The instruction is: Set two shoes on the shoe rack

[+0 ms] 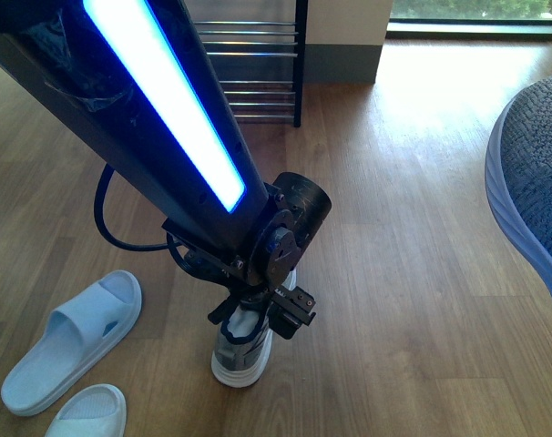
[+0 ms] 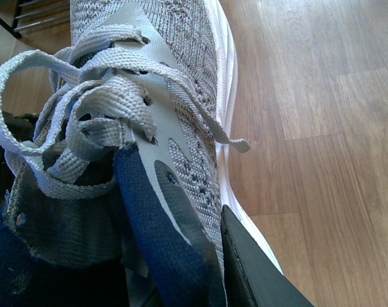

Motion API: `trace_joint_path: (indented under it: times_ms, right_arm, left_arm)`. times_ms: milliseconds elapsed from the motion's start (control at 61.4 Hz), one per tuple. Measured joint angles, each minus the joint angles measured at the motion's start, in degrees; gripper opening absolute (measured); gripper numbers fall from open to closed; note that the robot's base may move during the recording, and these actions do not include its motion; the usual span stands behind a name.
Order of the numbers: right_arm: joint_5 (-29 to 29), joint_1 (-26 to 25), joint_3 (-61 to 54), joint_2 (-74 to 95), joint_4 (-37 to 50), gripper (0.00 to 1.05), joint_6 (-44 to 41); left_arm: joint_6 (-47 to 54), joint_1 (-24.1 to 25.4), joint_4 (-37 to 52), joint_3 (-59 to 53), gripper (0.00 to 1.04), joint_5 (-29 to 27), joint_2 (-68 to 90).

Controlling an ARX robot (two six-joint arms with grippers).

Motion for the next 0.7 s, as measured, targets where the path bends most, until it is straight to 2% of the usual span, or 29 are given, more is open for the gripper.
trace_joint_path:
  times_ms: [326, 700]
  right_arm:
    - [0.0, 0.0, 0.0, 0.0, 0.0, 0.01, 0.0]
    - [0.0, 0.0, 0.0, 0.0, 0.0, 0.01, 0.0]
  left_arm:
    - [-2.1, 0.4, -1.1, 2.3, 0.95, -5.5, 3.7]
    - [-4.5, -0.1, 0.2, -2.3, 0.95, -2.3, 0.4]
